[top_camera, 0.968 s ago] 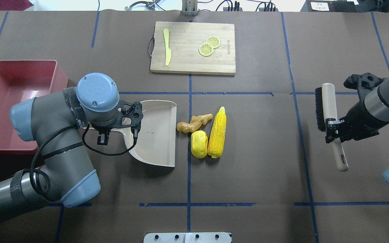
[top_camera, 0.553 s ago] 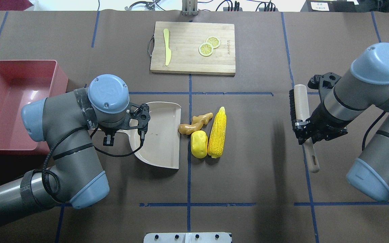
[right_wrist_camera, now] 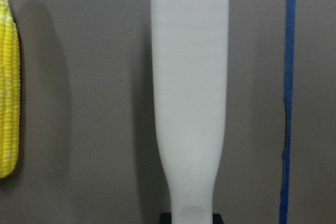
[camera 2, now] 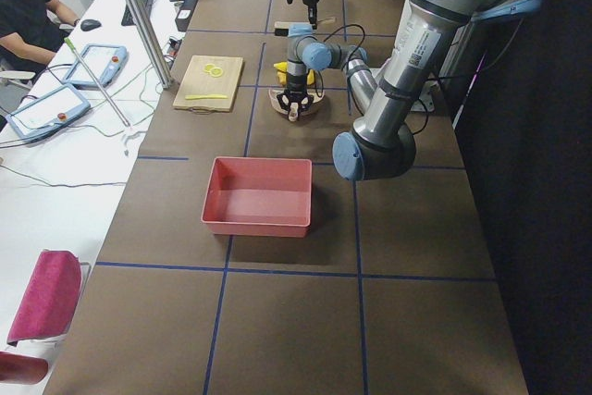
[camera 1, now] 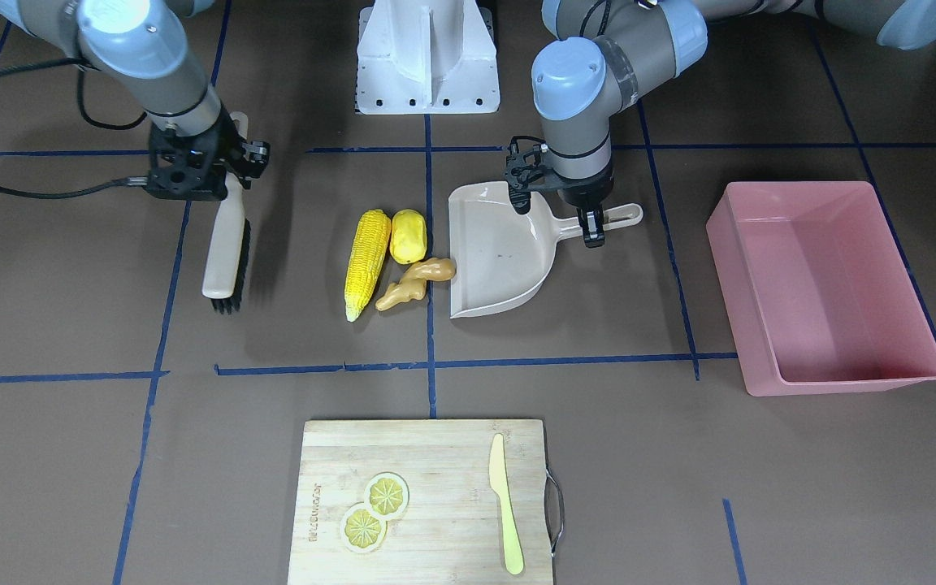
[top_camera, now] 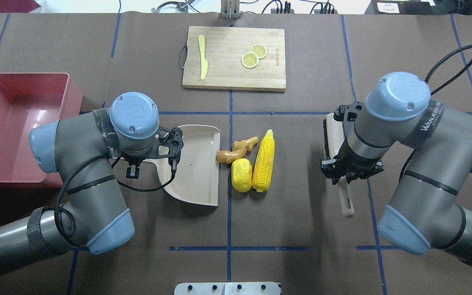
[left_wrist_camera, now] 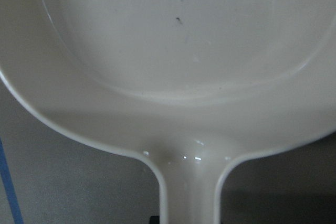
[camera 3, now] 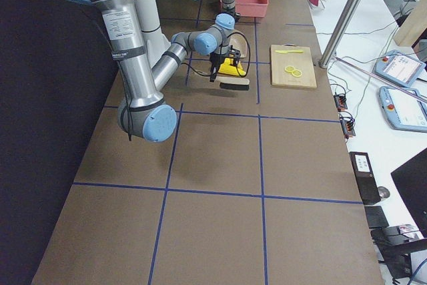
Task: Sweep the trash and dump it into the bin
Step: 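Lift the white brush and carry it toward the corn and potato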
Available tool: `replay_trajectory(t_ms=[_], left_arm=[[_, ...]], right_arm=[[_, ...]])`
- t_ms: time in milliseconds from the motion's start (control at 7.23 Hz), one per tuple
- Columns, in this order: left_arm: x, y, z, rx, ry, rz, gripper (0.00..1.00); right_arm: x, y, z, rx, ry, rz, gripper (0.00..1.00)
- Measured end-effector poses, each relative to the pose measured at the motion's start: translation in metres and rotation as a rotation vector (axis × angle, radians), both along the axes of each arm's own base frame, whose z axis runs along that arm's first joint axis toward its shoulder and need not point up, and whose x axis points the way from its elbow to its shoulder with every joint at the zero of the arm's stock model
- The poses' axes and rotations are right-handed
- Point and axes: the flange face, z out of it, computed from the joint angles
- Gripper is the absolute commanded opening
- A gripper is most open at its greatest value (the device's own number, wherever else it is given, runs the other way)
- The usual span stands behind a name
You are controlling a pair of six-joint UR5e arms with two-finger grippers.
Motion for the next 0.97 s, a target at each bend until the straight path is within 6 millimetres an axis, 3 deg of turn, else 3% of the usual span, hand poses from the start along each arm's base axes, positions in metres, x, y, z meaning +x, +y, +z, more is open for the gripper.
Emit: replay_trajectory(t_ms=[968], left_arm=[[0.003,-0.002,0.001,-0.004,-0.005,-0.001,0.00]], right_arm=[[-0.118,-0.013,-0.037,0.023,0.058,-0.069,0.00]])
